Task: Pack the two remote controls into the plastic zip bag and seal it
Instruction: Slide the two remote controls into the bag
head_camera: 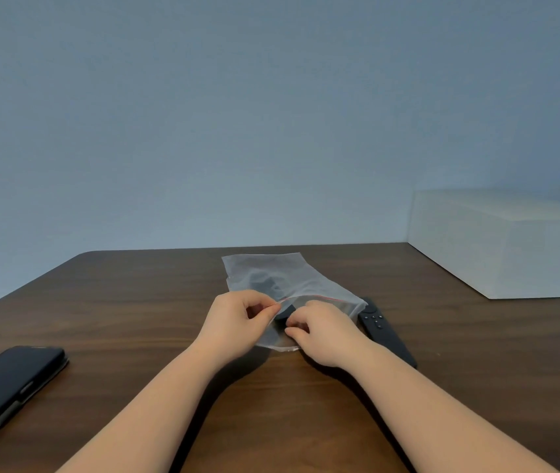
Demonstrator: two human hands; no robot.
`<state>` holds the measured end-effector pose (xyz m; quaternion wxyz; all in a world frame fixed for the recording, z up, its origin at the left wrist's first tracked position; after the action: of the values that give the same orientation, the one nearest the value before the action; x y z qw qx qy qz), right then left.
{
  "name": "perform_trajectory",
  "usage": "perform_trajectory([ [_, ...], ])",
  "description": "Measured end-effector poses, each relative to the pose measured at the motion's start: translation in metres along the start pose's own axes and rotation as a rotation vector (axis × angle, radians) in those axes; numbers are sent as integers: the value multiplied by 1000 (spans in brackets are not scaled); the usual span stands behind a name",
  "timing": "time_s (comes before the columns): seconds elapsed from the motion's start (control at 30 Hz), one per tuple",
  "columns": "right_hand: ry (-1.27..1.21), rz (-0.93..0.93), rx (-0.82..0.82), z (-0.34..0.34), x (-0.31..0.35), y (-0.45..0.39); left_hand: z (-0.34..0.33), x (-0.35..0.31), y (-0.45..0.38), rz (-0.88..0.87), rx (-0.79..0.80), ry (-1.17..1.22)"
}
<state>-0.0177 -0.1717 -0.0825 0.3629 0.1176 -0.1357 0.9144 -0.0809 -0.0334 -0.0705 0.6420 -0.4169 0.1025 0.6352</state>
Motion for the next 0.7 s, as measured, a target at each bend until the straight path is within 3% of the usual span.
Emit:
perform_trajectory([
  [0.2, 161, -50, 65, -14, -1, -8, -1, 1, -1, -2, 17, -7],
  [0.33, 25, -2, 47, -4, -5, -4, 0, 3, -1, -7, 13, -15],
  [0.53, -150, -39, -188, 33, -7, 15, 6, 7, -4, 33, -127, 23],
  [0.63, -176, -228, -423, 49, -15, 24, 7, 7, -4, 53, -140, 11],
  [0.7, -118, -395, -460, 55, -26, 28, 7, 7, -3, 51, -147, 2],
])
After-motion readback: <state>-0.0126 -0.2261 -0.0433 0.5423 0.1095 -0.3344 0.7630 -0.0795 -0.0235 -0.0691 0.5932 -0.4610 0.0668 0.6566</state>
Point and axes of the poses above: each hand's wrist, its own y-axis away from the middle knuckle, its own z-axis out of the back of the hand, x = y × z, the point moved 2 cm from there along -y, towards the middle knuckle, and after that the axes turned 5 degrees about x, right-handed, at the moved point
